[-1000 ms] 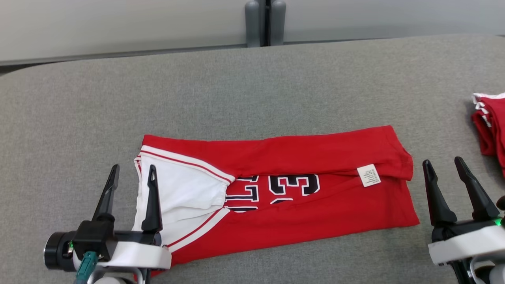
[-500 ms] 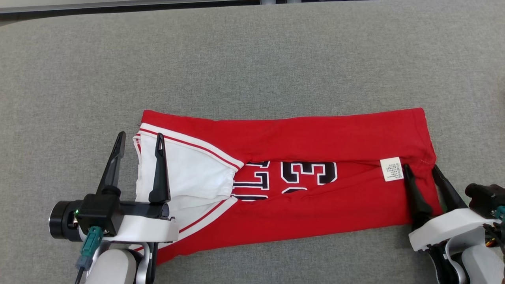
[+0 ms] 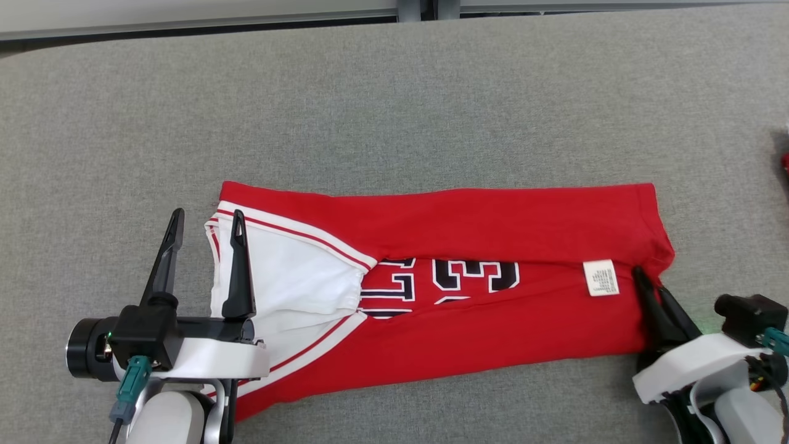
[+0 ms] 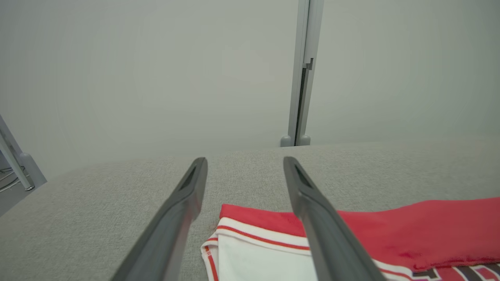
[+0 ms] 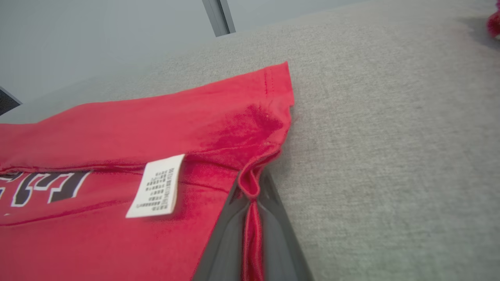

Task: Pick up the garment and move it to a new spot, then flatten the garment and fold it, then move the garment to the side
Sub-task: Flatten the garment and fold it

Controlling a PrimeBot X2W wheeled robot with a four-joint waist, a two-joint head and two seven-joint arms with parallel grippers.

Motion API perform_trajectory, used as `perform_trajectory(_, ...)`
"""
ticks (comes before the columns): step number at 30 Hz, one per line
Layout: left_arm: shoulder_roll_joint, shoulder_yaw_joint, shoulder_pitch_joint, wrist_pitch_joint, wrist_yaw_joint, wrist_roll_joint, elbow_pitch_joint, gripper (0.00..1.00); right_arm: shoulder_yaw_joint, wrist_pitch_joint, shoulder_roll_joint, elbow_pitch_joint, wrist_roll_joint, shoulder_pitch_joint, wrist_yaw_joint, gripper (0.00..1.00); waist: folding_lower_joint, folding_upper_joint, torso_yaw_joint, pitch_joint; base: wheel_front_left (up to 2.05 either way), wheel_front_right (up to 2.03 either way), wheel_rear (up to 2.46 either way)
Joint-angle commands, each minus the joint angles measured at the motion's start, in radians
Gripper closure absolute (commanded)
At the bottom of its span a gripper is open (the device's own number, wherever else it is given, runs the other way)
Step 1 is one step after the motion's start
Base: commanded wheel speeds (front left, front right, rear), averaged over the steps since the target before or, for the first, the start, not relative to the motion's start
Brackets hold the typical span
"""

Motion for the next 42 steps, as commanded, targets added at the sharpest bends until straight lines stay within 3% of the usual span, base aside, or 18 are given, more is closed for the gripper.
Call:
perform_trajectory(1,0.005,0.007,0.005,-0.001,-0.002,0.006,-0.003,0.00,-0.014,-0.007,-0.022,0.019,0.004,0.026,-0.003,1.00,0.0000,0.0000,-0.005,-0.010,0.00,0.00,0.00)
perform_trajectory(13,-0.003,0.017,0.037,-0.001,-0.009,0.005,0.003,0.00,-0.134,-0.050,-0.106,0.004,-0.004,0.059,-0.003,1.00,0.0000,0.0000,-0.017,-0.048,0.00,0.00,0.00)
perform_trajectory(20,-0.004,0.024,0.055,-0.001,-0.010,0.004,0.007,0.00,-0.115,0.001,-0.090,-0.185,-0.066,0.042,-0.002,1.00,0.0000,0.0000,-0.033,-0.071,0.00,0.00,0.00)
perform_trajectory(25,-0.004,0.022,0.054,-0.001,-0.011,0.004,0.012,0.00,-0.056,0.091,-0.055,-0.343,-0.104,0.021,-0.002,1.00,0.0000,0.0000,-0.034,-0.081,0.00,0.00,0.00)
perform_trajectory(31,-0.014,0.008,0.034,-0.001,-0.018,0.005,0.016,0.00,0.126,0.206,0.041,-0.482,-0.092,-0.023,-0.002,1.00,0.0000,0.0000,0.005,-0.084,0.00,0.00,0.00)
perform_trajectory(37,-0.026,-0.007,0.020,-0.001,-0.021,-0.003,0.029,0.00,0.298,0.233,0.168,-0.412,-0.039,-0.073,-0.002,1.00,0.0000,0.0000,0.060,-0.075,0.00,0.00,0.00)
perform_trajectory(42,-0.041,-0.023,0.007,-0.001,-0.028,-0.010,0.042,0.00,0.388,0.197,0.225,-0.267,0.011,-0.127,-0.002,1.00,0.0000,0.0000,0.102,-0.063,0.00,0.00,0.00)
